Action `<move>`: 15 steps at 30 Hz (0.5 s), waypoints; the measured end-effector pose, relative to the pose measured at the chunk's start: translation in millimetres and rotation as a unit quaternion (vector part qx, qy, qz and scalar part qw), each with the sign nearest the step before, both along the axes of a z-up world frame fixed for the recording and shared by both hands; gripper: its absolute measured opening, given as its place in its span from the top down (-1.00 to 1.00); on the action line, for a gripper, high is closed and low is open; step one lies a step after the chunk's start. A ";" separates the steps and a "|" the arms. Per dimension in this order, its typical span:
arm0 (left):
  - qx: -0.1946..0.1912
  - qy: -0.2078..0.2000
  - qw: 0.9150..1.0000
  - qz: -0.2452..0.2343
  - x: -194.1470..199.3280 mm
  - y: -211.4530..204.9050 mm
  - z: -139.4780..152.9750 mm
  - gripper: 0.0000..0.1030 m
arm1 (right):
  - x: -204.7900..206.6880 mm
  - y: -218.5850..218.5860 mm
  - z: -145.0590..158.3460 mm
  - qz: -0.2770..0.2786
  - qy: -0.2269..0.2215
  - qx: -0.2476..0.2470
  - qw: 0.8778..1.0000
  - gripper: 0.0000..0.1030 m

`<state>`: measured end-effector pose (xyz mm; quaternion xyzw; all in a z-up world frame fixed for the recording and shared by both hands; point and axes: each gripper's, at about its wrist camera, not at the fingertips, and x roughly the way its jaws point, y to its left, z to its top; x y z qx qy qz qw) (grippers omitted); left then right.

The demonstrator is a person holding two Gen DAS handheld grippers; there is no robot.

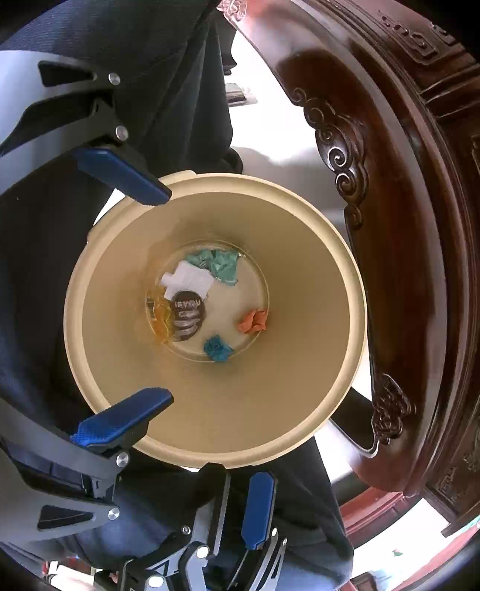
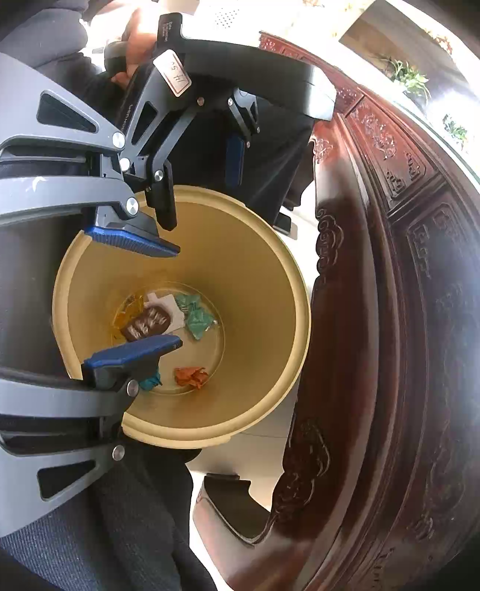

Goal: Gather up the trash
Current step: 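Open the left tool to drop the paper, then the right drops the pad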

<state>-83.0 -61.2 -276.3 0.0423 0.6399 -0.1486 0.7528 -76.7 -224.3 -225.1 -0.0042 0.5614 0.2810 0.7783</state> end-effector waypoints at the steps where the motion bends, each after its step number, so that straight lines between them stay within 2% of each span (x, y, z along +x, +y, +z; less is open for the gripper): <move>1: 0.000 0.000 1.000 -0.001 -0.1 -0.3 -0.1 -0.92 | -0.1 0.1 0.0 0.000 0.000 0.000 1.000 0.16; 8: -0.002 -0.007 1.000 0.000 0.3 -1.2 3.4 -0.92 | 0.3 -0.7 1.3 -0.001 0.000 0.003 1.000 0.15; 10: -0.003 -0.014 1.000 0.001 0.3 -1.0 7.4 -0.92 | 0.7 -1.2 3.3 -0.005 0.000 0.007 1.000 -0.07; 14: -0.014 -0.045 0.999 0.015 4.9 2.6 26.8 -0.92 | 2.4 -0.4 21.4 0.002 -0.029 0.020 0.999 -0.20; 15: -0.018 -0.055 0.998 0.020 6.8 4.9 34.2 -0.92 | 3.5 -0.8 27.7 0.000 -0.041 0.023 0.999 -0.28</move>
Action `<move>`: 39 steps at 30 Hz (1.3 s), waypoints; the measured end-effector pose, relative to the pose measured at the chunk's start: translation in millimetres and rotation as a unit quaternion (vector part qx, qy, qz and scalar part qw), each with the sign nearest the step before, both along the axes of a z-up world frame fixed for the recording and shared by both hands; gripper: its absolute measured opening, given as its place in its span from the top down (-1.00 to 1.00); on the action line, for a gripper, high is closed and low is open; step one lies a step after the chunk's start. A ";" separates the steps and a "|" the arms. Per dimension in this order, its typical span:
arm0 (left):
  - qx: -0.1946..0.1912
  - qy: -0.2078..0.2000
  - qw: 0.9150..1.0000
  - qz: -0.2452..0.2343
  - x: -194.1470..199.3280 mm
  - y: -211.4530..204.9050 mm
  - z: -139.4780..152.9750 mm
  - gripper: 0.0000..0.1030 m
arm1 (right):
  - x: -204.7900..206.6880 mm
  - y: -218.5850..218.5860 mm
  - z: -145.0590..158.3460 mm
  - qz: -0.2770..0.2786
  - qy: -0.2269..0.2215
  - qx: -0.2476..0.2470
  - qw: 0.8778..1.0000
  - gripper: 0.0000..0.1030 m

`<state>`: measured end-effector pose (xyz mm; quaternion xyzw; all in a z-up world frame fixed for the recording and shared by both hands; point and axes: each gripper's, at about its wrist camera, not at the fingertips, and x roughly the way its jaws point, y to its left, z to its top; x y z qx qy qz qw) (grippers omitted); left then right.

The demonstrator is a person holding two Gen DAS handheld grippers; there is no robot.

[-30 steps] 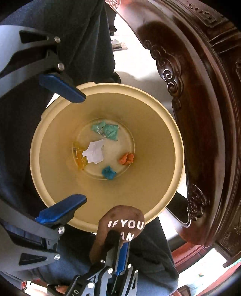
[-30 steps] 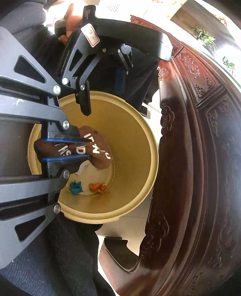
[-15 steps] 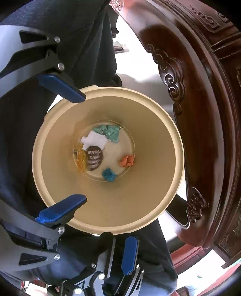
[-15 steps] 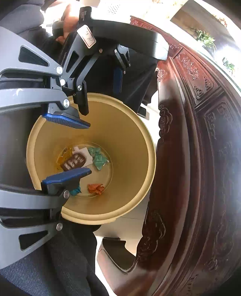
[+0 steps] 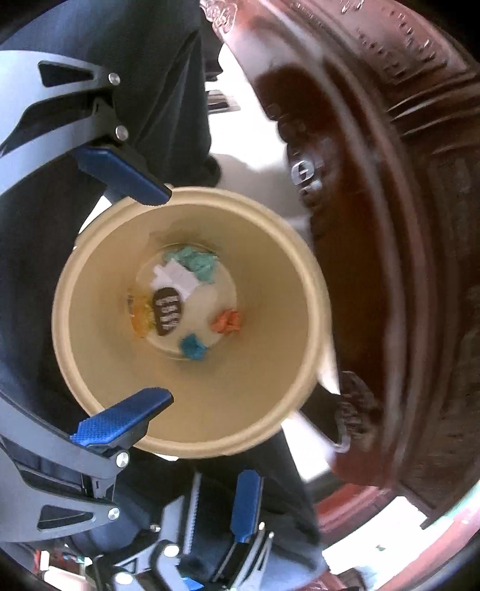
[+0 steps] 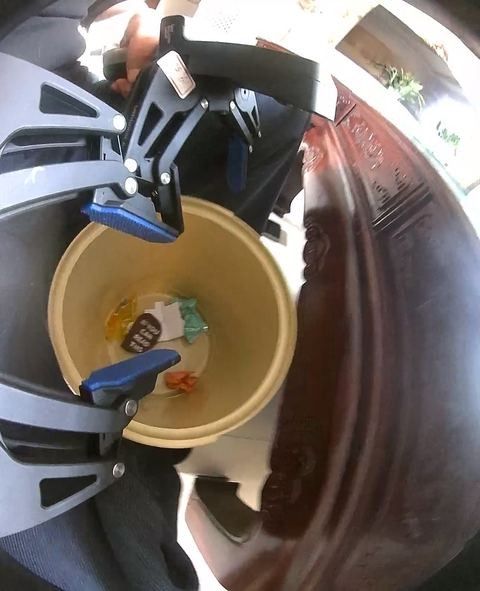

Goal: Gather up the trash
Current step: 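Open the left tool to drop the paper, then the right drops the pad, then grasp the green crumpled wrapper with the left tool while the right grasps the white foam block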

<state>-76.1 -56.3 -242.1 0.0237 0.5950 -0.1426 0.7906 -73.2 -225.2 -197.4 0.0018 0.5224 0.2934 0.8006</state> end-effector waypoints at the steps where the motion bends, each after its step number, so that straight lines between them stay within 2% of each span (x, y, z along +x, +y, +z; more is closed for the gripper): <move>1: -0.003 -0.015 1.000 0.007 2.9 3.1 10.8 -0.92 | 2.8 -1.7 11.3 -0.005 -0.020 0.007 1.000 -0.31; 5: -0.009 -0.085 0.996 0.032 15.8 16.8 60.8 -0.92 | 17.1 -6.8 52.8 -0.022 -0.082 0.028 0.996 -0.37; 7: -0.014 -0.123 0.991 0.046 25.0 25.7 88.0 -0.92 | 26.9 -5.1 76.5 -0.027 -0.120 0.031 0.992 -0.49; 9: -0.010 -0.161 0.985 0.063 39.1 34.5 114.5 -0.92 | 38.0 -1.1 98.6 -0.032 -0.155 0.030 0.987 -0.53; 12: -0.009 -0.204 0.975 0.087 65.4 45.2 149.4 -0.92 | 57.9 6.1 137.0 -0.047 -0.210 0.043 0.976 -0.65; 14: -0.010 -0.235 0.966 0.106 84.4 51.0 171.7 -0.92 | 69.6 12.4 158.8 -0.055 -0.245 0.053 0.967 -0.82; 19: -0.030 -0.271 0.950 0.155 139.1 62.5 206.7 -0.92 | 99.4 35.7 199.3 -0.078 -0.323 0.040 0.942 -0.84; 24: -0.032 -0.267 0.948 0.171 186.4 60.7 211.1 -0.92 | 126.6 47.9 211.7 -0.099 -0.361 0.010 0.927 -0.84; 26: -0.026 -0.266 0.948 0.174 201.7 66.3 206.2 -0.92 | 140.6 51.0 210.6 -0.098 -0.364 -0.009 0.926 -0.84; 29: -0.029 -0.248 0.953 0.173 219.6 71.7 193.9 -0.92 | 161.0 49.1 206.3 -0.112 -0.357 -0.038 0.927 -0.84; 33: -0.031 -0.238 0.957 0.163 240.7 69.9 182.6 -0.92 | 182.1 45.6 199.7 -0.102 -0.331 -0.033 0.937 -0.84; 37: -0.041 -0.225 0.961 0.154 259.0 65.4 176.5 -0.92 | 196.0 41.1 194.6 -0.095 -0.304 -0.001 0.948 -0.84; 39: -0.042 -0.220 0.964 0.146 268.7 62.8 174.3 -0.92 | 199.9 36.3 195.4 -0.100 -0.297 0.014 0.950 -0.84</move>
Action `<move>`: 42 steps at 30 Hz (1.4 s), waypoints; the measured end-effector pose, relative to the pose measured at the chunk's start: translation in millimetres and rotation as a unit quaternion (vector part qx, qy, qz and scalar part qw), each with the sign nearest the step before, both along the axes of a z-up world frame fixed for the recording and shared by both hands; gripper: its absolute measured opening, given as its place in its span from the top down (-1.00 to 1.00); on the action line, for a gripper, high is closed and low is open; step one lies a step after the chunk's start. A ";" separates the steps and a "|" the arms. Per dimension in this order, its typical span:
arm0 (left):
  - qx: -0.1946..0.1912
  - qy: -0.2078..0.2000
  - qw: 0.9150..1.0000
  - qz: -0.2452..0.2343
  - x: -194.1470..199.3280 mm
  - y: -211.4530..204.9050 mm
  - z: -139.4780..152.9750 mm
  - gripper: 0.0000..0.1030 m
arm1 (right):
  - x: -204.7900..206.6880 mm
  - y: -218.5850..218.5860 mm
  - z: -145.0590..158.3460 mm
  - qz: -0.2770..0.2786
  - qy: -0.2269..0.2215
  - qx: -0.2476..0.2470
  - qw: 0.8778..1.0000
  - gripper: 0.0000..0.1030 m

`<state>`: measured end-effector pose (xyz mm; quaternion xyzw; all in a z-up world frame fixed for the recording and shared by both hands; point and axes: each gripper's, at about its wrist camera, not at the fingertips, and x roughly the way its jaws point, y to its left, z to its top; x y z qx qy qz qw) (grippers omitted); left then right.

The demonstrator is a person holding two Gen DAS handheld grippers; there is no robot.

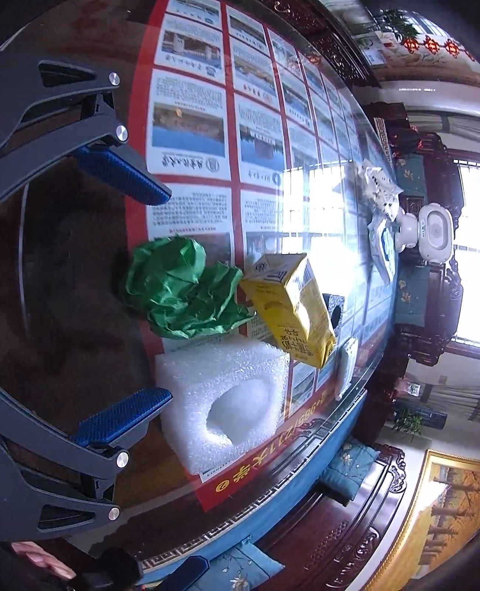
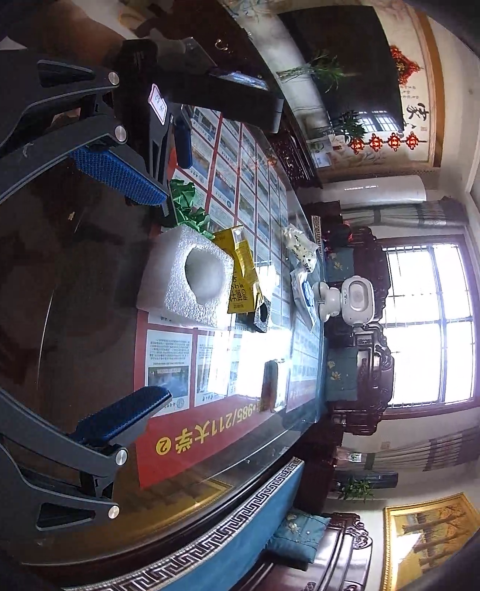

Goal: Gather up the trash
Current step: 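Grasp the green crumpled wrapper with the left tool while the right grasps the white foam block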

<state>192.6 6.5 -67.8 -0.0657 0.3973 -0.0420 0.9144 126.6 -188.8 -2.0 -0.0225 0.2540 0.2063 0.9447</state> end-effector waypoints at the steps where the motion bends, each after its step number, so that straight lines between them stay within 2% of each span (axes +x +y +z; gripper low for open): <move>1: 0.001 0.002 1.000 -0.003 5.0 -0.8 -0.6 -0.92 | 2.4 -2.2 0.7 0.000 0.001 0.007 1.000 -0.84; 4: 0.010 0.018 1.000 0.002 18.1 -1.7 -3.6 -0.92 | 8.0 -3.8 3.9 -0.001 0.001 0.013 1.000 -0.84; 8: -0.007 0.036 0.999 0.000 29.3 3.7 -8.7 -0.89 | 14.8 -4.2 6.2 0.006 0.001 0.017 1.000 -0.84; 10: -0.002 0.033 0.999 0.000 29.3 4.4 -7.7 -0.70 | 19.1 -4.3 6.5 0.007 0.004 0.018 1.000 -0.84; 11: 0.002 0.030 1.000 0.001 28.8 4.7 -7.2 -0.44 | 20.8 -3.6 5.9 0.009 0.005 0.017 1.000 -0.84; 12: 0.006 0.027 1.000 0.000 27.9 5.6 -6.1 -0.10 | 22.8 -2.9 5.3 0.009 0.008 0.015 1.000 -0.84; 15: -0.015 0.025 1.000 0.000 25.8 12.8 -5.2 0.04 | 31.8 -0.8 2.3 0.008 0.019 0.011 1.000 -0.84; 17: -0.033 0.024 0.999 0.002 23.5 19.2 -5.0 0.06 | 38.5 2.0 0.3 0.009 0.030 0.009 0.999 -0.84; 22: -0.038 0.019 0.999 0.009 17.2 28.9 -3.4 0.06 | 58.6 13.2 -2.7 -0.002 0.049 -0.008 0.999 -0.82; 27: -0.038 0.016 0.999 0.004 16.6 30.2 -1.1 0.06 | 86.5 26.3 -6.1 -0.010 0.078 -0.032 0.996 -0.55; 33: -0.034 0.007 0.999 -0.006 14.8 26.7 3.5 0.06 | 126.0 34.2 -18.3 -0.034 0.130 -0.062 0.989 -0.54; 35: -0.040 0.009 0.999 -0.013 13.7 25.7 4.8 0.06 | 139.6 36.7 -26.2 -0.028 0.158 -0.066 0.985 -0.42; 36: -0.039 0.008 0.999 -0.015 12.3 24.9 5.6 0.06 | 145.7 37.4 -31.6 -0.019 0.175 -0.064 0.982 -0.11; 37: -0.035 0.005 0.999 -0.018 10.2 23.4 7.2 0.06 | 147.8 36.7 -33.9 -0.002 0.186 -0.046 0.982 0.11; 39: -0.029 0.001 0.999 -0.023 5.7 20.6 9.4 0.06 | 146.5 33.5 -33.9 -0.007 0.185 -0.036 0.982 0.21; 42: -0.029 -0.004 0.999 -0.026 -4.0 18.6 14.0 0.06 | 130.9 30.3 -27.3 -0.006 0.157 -0.039 0.987 0.23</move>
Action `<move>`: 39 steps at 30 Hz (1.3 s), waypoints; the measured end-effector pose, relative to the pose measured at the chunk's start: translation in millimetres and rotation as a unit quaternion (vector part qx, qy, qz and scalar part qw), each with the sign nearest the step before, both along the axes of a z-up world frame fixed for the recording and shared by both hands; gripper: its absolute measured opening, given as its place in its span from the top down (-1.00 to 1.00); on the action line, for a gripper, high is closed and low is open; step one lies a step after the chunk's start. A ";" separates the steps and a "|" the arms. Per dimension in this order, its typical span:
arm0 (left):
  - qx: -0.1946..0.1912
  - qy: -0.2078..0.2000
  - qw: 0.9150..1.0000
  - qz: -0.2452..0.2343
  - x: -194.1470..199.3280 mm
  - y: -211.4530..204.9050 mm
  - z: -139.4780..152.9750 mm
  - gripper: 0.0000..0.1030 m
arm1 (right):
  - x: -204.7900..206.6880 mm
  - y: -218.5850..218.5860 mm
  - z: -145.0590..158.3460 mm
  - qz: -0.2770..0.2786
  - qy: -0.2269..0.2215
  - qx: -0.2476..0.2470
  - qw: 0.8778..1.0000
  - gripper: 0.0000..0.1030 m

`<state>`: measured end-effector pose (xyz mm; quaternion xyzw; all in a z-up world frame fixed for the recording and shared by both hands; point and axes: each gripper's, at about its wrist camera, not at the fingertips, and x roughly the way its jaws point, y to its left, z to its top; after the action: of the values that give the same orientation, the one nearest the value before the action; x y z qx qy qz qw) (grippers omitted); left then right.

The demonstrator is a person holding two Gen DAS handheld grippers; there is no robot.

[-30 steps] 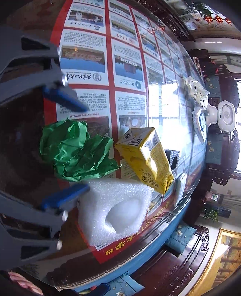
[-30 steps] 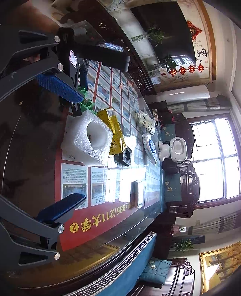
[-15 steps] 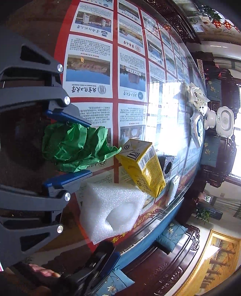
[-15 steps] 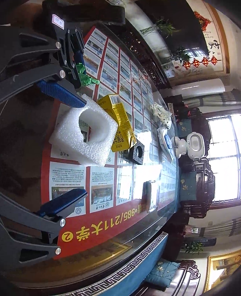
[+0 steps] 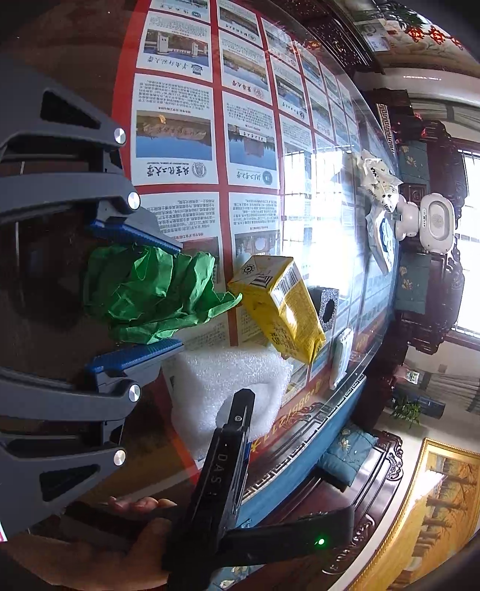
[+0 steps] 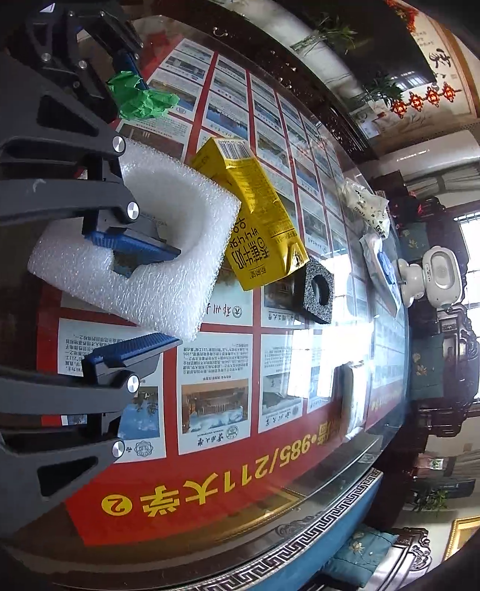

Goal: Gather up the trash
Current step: 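Grasp the green crumpled wrapper with the left tool while the right grasps the white foam block, then carry the green wrapper and white foam block down over the tan bin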

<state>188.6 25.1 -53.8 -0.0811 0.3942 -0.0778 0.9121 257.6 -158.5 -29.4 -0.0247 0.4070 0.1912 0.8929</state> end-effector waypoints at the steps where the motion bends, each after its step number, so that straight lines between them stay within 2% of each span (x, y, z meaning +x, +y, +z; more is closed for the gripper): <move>1: 0.001 -0.002 1.000 -0.001 -3.3 -0.7 1.6 0.06 | -8.8 -2.8 3.0 0.003 -0.008 0.006 1.000 0.23; 10: 0.009 -0.021 0.999 -0.031 -57.4 -21.0 17.8 0.06 | -100.6 -29.7 29.8 0.013 -0.066 0.018 0.998 0.23; 15: 0.013 -0.028 0.998 -0.054 -102.8 -34.3 22.8 0.06 | -167.4 -46.0 44.0 0.016 -0.096 0.013 0.995 0.23; 19: 0.018 -0.022 0.996 -0.082 -146.8 -46.0 18.8 0.06 | -218.7 -61.1 40.1 0.015 -0.103 0.021 0.994 0.23; 24: 0.015 -0.006 0.994 -0.106 -202.5 -58.5 1.1 0.06 | -274.1 -77.1 12.9 0.013 -0.080 0.027 0.996 0.23; 30: 0.012 0.030 0.992 -0.126 -255.5 -69.4 -37.1 0.03 | -323.5 -85.0 -27.3 0.016 -0.046 0.025 0.998 0.23; 32: 0.011 0.055 0.990 -0.130 -265.7 -70.6 -56.8 0.03 | -338.8 -85.7 -44.3 0.012 -0.035 0.012 0.999 0.23; 39: 0.009 0.143 0.981 -0.133 -281.4 -74.3 -130.5 0.03 | -355.9 -85.9 -122.1 -0.001 0.049 0.004 0.999 0.23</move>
<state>-92.7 -49.2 -184.3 -0.0297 0.5288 -0.1828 0.8283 -98.3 -244.4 -151.5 -0.0115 0.4497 0.1926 0.8721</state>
